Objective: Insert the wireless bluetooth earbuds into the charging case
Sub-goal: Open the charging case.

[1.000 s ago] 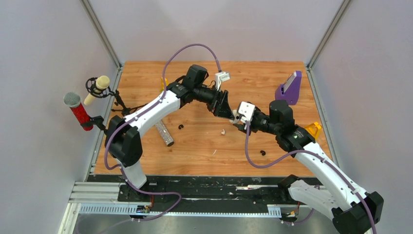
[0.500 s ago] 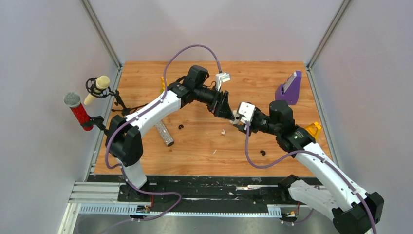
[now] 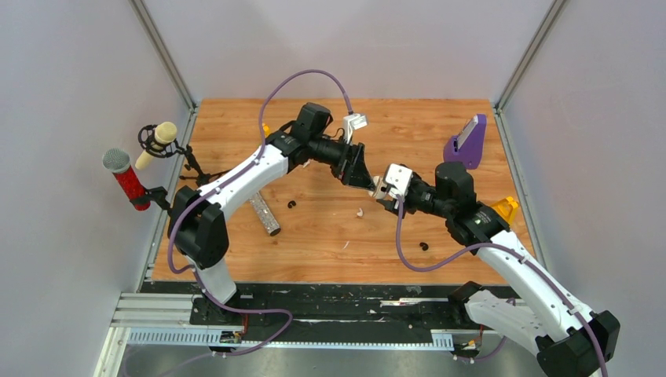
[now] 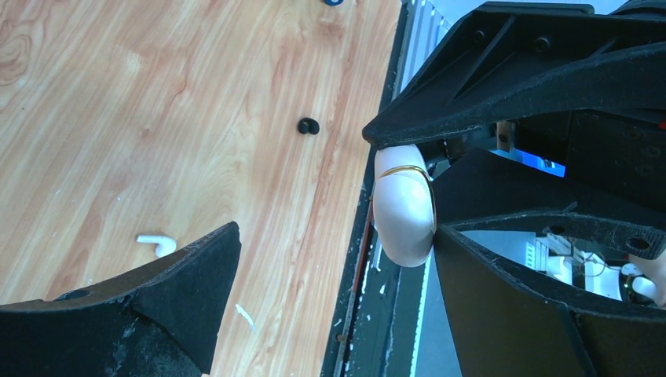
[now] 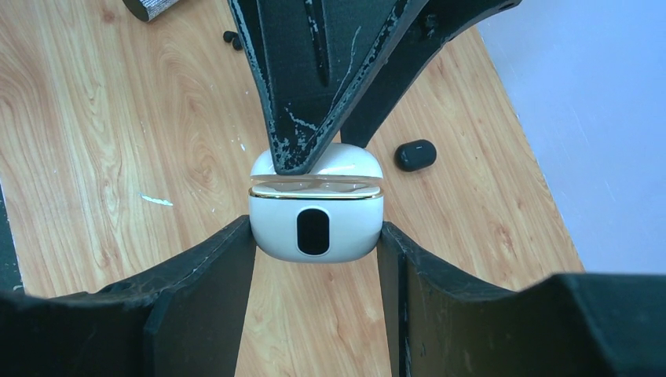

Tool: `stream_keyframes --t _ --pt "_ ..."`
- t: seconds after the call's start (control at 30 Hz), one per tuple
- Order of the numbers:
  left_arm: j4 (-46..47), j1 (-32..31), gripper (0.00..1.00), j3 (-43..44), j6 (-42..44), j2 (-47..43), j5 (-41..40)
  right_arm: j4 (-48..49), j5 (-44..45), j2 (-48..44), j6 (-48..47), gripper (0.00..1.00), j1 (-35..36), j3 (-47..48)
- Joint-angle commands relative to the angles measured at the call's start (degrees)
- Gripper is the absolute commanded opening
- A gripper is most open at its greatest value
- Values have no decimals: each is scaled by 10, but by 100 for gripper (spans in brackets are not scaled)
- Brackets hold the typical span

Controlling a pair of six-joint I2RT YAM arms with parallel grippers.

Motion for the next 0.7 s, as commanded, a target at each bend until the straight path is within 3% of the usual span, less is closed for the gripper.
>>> stream_keyframes --t 0.0,0.67 --pt "23 9 100 -6 -3 -28 2 23 -12 -13 9 0 4 16" --pt "71 43 100 -33 -40 -63 42 31 8 -2 9 0 3 11"
